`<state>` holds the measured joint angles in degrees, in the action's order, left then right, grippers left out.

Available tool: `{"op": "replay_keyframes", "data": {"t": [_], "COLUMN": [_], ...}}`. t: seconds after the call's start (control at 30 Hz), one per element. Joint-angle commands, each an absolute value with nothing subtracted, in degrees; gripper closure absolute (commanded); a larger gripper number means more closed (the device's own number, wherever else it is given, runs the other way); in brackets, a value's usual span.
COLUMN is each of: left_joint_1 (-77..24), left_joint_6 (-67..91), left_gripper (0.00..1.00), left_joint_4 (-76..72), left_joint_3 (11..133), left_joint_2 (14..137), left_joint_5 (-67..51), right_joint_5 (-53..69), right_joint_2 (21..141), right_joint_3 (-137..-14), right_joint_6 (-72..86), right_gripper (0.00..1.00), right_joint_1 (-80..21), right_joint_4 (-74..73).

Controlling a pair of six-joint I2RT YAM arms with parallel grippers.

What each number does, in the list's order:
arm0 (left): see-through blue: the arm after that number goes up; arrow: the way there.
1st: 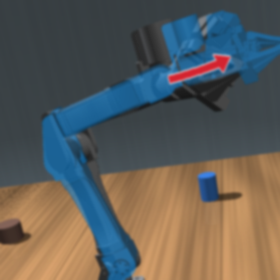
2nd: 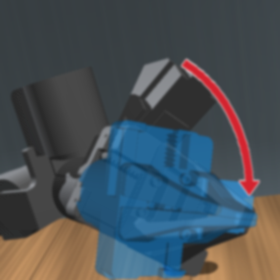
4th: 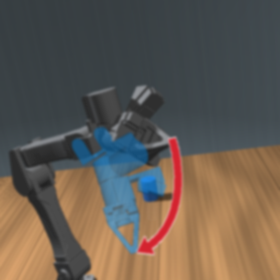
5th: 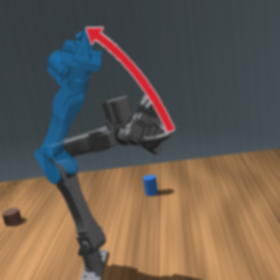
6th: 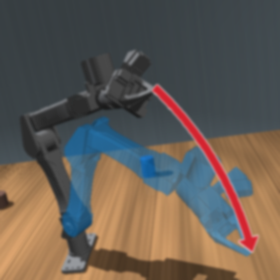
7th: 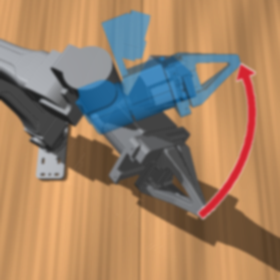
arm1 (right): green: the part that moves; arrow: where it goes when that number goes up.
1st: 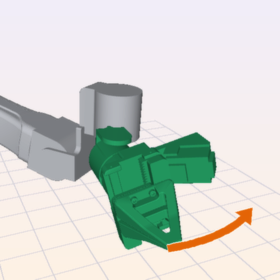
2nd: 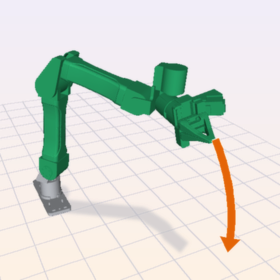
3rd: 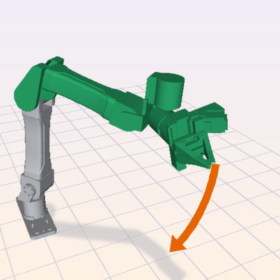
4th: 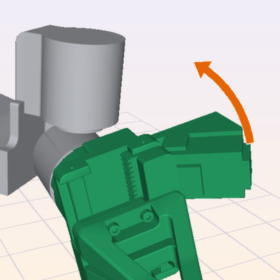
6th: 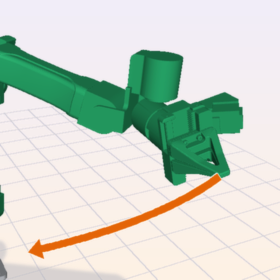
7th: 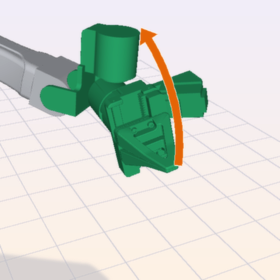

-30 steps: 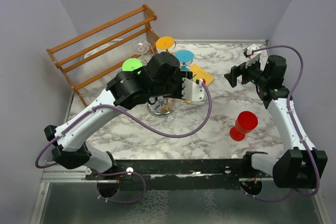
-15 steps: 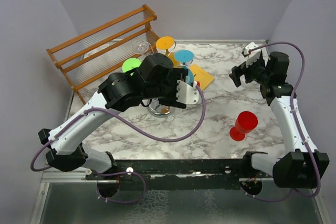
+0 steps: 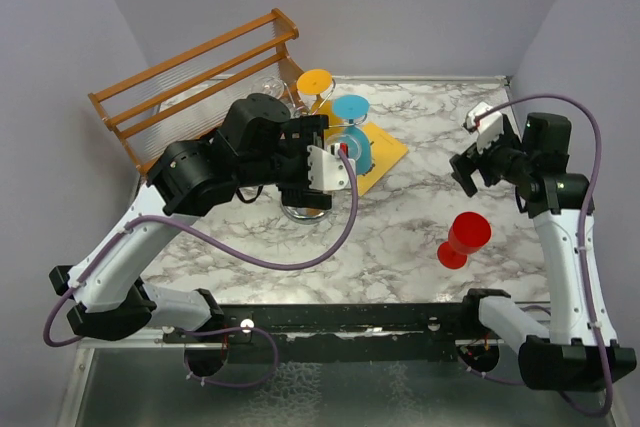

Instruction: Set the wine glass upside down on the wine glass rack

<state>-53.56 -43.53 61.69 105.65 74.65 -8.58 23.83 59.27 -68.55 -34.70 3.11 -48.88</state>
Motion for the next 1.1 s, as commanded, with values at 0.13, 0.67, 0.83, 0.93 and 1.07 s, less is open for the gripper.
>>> {"op": "replay_keyframes", "data": {"t": [0.13, 0.67, 0.83, 0.93, 1.07], "left_joint_1": [-52.43, -51.18, -50.85, -50.89, -50.89], "left_joint_6": [-42.91, -42.91, -43.31, -43.56, -43.46], "left_gripper": [0.08, 0.08, 0.08, 0.08, 0.08], "left_joint_4": [61.00, 61.08, 61.17, 61.13, 61.00], "left_joint_3": [105.82, 106.35, 106.27, 106.26, 106.34], "left_joint_2": [73.00, 73.25, 72.80, 72.64, 72.52], "left_joint_5": [-9.91, -12.54, -13.71, -14.12, -14.15], "right_joint_5": [17.75, 9.23, 11.78, 13.29, 15.22], "right_joint_2": [49.74, 48.99, 51.81, 53.40, 55.65], "right_joint_3": [-65.40, -54.52, -54.31, -54.53, -55.77], "right_joint_6": [-36.58, -36.75, -36.47, -36.54, -37.49], "right_gripper": [0.11, 0.41, 0.54, 0.68, 0.88], "right_joint_1": [3.34, 3.34, 3.32, 3.32, 3.28], "right_joint_4": [-64.40, -65.27, -64.79, -64.57, -64.52]}}
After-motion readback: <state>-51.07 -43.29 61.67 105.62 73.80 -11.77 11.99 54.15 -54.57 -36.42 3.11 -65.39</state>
